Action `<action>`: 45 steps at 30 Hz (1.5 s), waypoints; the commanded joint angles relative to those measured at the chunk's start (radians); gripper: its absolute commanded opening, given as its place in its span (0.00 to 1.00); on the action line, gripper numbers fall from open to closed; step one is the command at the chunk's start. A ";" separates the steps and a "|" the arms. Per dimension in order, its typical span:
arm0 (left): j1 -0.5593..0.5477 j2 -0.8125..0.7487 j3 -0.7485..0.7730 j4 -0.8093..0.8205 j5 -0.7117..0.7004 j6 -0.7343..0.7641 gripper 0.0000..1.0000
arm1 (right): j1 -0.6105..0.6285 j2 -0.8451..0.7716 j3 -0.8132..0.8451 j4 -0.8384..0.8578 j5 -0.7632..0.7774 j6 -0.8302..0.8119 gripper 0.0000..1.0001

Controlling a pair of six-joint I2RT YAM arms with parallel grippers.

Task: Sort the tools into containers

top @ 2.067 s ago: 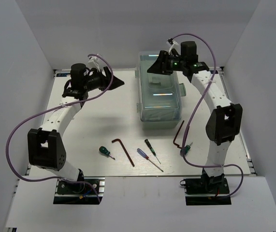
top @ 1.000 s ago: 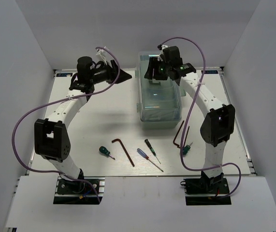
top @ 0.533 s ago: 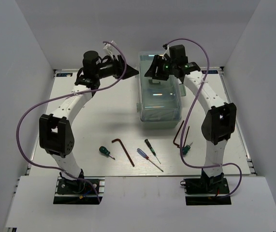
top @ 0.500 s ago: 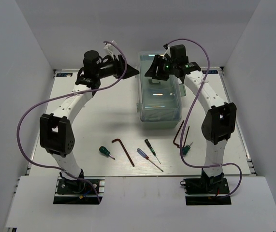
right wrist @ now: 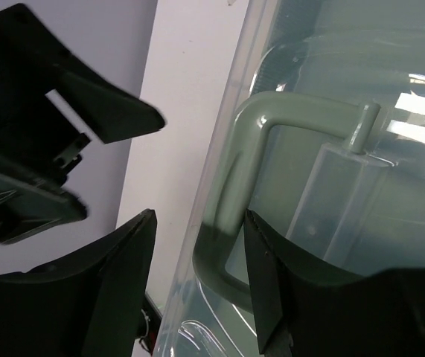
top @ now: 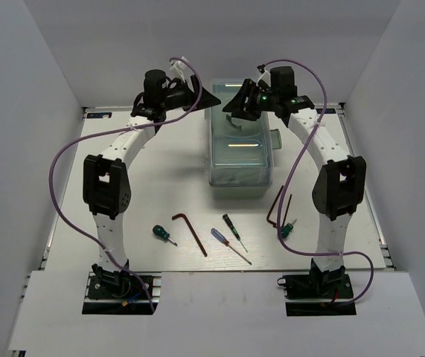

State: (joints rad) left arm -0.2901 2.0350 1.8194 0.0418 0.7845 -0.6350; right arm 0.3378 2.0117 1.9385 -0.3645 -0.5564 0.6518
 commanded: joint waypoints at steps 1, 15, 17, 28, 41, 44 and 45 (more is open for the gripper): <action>-0.014 0.013 0.072 -0.061 -0.016 -0.015 0.77 | 0.001 -0.031 0.004 0.125 -0.094 0.051 0.56; -0.055 0.186 0.259 -0.125 -0.004 -0.103 0.77 | -0.008 -0.022 -0.021 0.145 -0.117 0.055 0.56; -0.066 0.200 0.270 -0.125 -0.004 -0.112 0.77 | -0.008 -0.024 -0.024 0.154 -0.123 0.058 0.56; -0.075 0.220 0.310 -0.192 0.005 -0.130 0.77 | -0.063 -0.135 -0.097 0.108 -0.128 -0.095 0.63; -0.093 0.252 0.373 -0.347 -0.027 -0.098 0.66 | -0.279 -0.369 -0.320 -0.085 0.249 -0.457 0.63; -0.104 0.278 0.422 -0.420 -0.048 -0.078 0.53 | -0.327 -0.266 -0.258 -0.194 0.250 -0.466 0.62; -0.115 0.287 0.434 -0.436 -0.059 -0.068 0.51 | -0.324 -0.225 -0.251 -0.208 0.209 -0.478 0.62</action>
State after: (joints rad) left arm -0.3790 2.3035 2.2051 -0.2806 0.7555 -0.7403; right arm 0.0380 1.6764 1.6550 -0.4484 -0.3962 0.2409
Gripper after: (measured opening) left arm 0.521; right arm 0.616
